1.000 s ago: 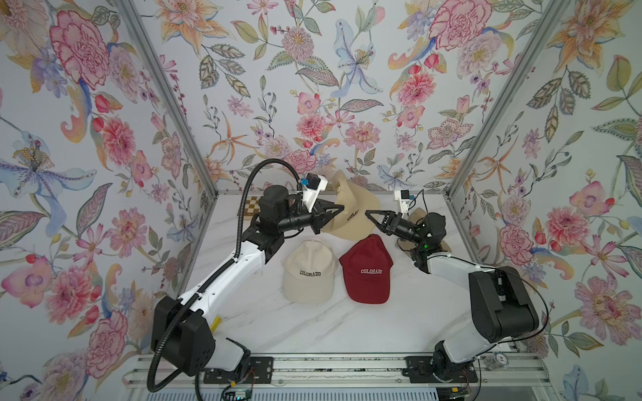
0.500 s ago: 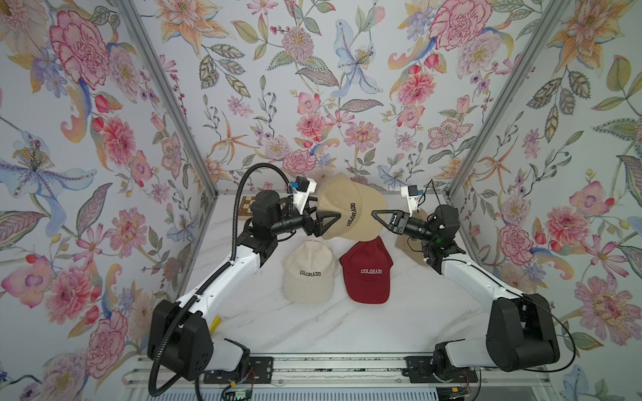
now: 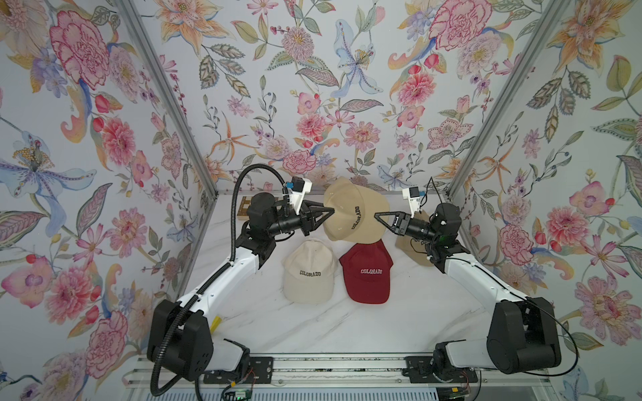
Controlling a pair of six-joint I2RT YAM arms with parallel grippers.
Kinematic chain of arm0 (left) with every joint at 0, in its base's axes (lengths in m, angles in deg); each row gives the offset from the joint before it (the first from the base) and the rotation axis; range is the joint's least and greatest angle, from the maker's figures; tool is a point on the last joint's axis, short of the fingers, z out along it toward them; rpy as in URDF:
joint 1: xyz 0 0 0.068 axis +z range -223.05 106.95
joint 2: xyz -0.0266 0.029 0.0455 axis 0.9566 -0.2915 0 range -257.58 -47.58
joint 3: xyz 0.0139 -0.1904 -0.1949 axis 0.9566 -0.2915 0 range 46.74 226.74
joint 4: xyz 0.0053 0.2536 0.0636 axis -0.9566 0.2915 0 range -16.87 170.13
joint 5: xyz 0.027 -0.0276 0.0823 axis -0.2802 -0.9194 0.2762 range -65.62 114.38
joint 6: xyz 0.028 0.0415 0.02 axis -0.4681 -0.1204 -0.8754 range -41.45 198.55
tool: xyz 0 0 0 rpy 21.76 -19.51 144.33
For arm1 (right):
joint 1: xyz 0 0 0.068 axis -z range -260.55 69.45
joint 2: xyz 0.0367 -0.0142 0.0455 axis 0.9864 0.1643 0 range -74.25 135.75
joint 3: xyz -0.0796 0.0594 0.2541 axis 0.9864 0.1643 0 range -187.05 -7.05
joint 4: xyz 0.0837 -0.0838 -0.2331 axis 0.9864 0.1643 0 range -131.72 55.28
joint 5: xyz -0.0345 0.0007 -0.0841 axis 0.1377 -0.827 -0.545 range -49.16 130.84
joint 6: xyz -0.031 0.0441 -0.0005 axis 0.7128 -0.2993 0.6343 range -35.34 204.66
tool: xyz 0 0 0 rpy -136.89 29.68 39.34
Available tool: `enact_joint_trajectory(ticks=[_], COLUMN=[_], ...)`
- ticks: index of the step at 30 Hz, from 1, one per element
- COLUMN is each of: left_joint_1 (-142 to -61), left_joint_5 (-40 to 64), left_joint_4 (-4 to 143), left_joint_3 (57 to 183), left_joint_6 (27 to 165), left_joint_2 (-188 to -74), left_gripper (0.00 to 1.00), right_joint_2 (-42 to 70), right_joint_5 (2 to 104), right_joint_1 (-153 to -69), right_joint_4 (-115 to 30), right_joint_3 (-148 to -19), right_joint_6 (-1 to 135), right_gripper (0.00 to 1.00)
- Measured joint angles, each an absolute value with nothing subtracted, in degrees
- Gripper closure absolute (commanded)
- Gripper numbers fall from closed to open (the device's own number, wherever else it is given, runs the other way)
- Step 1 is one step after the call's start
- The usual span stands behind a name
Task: Stack the baseball caps by color
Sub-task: Pick up the baseball cap from the center of the board.
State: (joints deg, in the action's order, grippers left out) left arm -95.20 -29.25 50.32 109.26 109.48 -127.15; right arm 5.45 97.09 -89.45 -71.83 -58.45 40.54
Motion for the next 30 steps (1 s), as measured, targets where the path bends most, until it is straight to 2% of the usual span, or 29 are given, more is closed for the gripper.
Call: enact_joint_trajectory(ticks=[5, 8, 10, 16, 17, 18, 21, 27, 29, 30], left_joint_1=[-95.16, -95.16, -95.16, -95.16, -95.16, -95.16, -95.16, -95.18, -95.18, -95.18], left_joint_5=[-29.4, -29.42, -29.42, -29.42, -29.36, -29.25, -28.94, -24.33, -21.64, -20.44], left_joint_4=[50.41, 50.8, 51.37, 53.16, 53.78, 54.69, 58.93, 74.76, 81.67, 85.14], left_joint_3=[109.11, 109.11, 109.11, 109.4, 109.7, 110.25, 113.64, 129.74, 135.84, 138.75], left_joint_6=[109.51, 109.57, 109.57, 109.2, 109.07, 108.85, 107.23, 99.91, 96.92, 95.52], left_joint_2=[-126.84, -126.62, -126.51, -126.4, -126.4, -126.43, -126.47, -130.43, -132.33, -133.27], left_gripper=[0.79, 0.89, 0.98, 1.0, 1.0, 1.0, 1.0, 1.0, 1.0, 1.0], right_joint_2=[5.45, 5.45, 5.45, 5.45, 5.45, 5.34, 4.75, 2.35, 1.3, 0.77], right_joint_5=[97.11, 97.24, 97.29, 97.16, 97.03, 96.78, 93.9, 88.19, 86.49, 85.4], right_joint_1=[-89.08, -88.91, -88.93, -88.93, -88.93, -88.93, -88.75, -88.95, -89.17, -89.54], right_joint_4=[-71.33, -71.2, -71.02, -70.0, -69.56, -68.71, -64.44, -52.16, -48.38, -46.19], right_joint_3=[-58.49, -58.49, -58.51, -58.88, -59.08, -59.43, -60.48, -64.92, -66.77, -67.95], right_joint_6=[40.56, 40.61, 40.93, 41.59, 41.87, 42.42, 45.06, 54.35, 57.24, 59.01], right_gripper=[1.0, 1.0, 1.0, 1.0, 0.92, 0.78, 0.52, 0.3, 0.17, 0.06])
